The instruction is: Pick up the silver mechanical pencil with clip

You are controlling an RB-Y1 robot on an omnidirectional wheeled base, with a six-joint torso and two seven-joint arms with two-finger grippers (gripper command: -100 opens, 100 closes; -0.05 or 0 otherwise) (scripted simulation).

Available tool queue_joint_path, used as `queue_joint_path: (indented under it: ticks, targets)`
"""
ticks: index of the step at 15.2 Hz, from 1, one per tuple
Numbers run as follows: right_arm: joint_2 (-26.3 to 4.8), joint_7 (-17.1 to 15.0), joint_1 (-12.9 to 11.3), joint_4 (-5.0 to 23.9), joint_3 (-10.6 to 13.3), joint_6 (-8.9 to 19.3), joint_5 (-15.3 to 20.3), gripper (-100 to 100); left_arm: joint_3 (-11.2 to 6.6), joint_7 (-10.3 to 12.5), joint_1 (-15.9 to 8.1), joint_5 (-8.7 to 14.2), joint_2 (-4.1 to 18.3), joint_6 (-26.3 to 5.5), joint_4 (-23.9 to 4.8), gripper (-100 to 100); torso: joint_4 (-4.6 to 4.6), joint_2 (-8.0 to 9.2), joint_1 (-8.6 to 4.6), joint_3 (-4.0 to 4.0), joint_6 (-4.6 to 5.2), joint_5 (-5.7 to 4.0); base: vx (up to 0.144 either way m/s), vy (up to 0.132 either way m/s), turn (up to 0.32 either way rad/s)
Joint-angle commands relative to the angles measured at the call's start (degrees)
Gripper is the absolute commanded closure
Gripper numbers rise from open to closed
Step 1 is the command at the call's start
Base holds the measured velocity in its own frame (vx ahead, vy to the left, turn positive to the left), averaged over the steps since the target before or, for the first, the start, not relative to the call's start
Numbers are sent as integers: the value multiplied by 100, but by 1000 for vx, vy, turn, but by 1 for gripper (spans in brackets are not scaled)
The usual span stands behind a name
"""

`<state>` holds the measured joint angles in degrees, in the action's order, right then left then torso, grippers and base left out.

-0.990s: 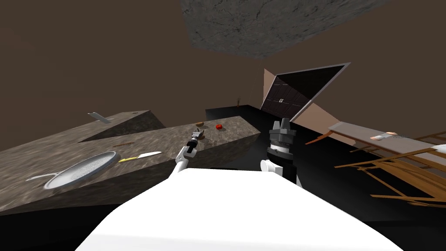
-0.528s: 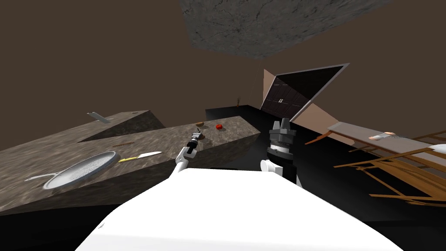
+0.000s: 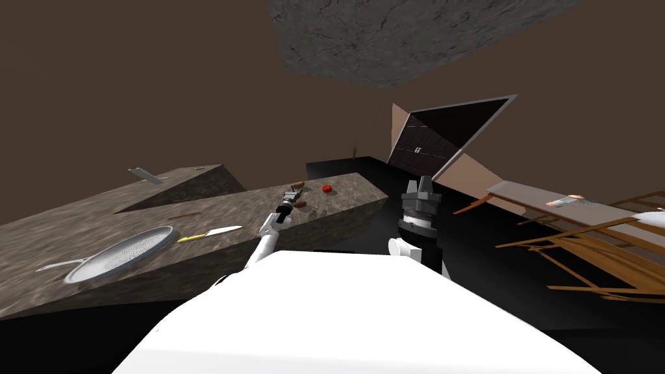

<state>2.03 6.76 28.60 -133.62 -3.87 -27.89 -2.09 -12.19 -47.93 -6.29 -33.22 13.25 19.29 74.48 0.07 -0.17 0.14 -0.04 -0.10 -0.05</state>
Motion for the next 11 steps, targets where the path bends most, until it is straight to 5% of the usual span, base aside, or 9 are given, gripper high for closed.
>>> queue_joint_path:
  ticks: [1, 4, 9, 10, 11]
  targets:
    - [0, 0, 0, 0, 0, 0, 0, 0, 14, 51, 191, 64, -147, -36, 20, -100, 0, 0, 0, 0, 0, 0, 27, -38, 110]
    - [0, 0, 0, 0, 0, 0, 0, 0, 61, -17, 390, 32, -243, -92, -132, -100, -2, 3, -15, 0, 0, -2, 18, -24, 70]
    - [0, 0, -1, 0, 0, 0, 0, 0, -12, -29, 212, 36, -227, -156, -223, -100, 2, 14, 4, 7, 4, 1, -8, 11, -32]
    - [0, 0, -1, 0, 0, 0, 0, 0, 53, -9, 351, 30, -243, -131, -101, 100, 2, 15, 4, 8, 2, 1, 6, 1, 43]
    - [0, 0, 0, 0, 0, 0, 0, 0, -3, -38, 231, 33, -241, -155, -213, 100, 1, 13, 0, 6, 0, 1, 6, -4, 29]
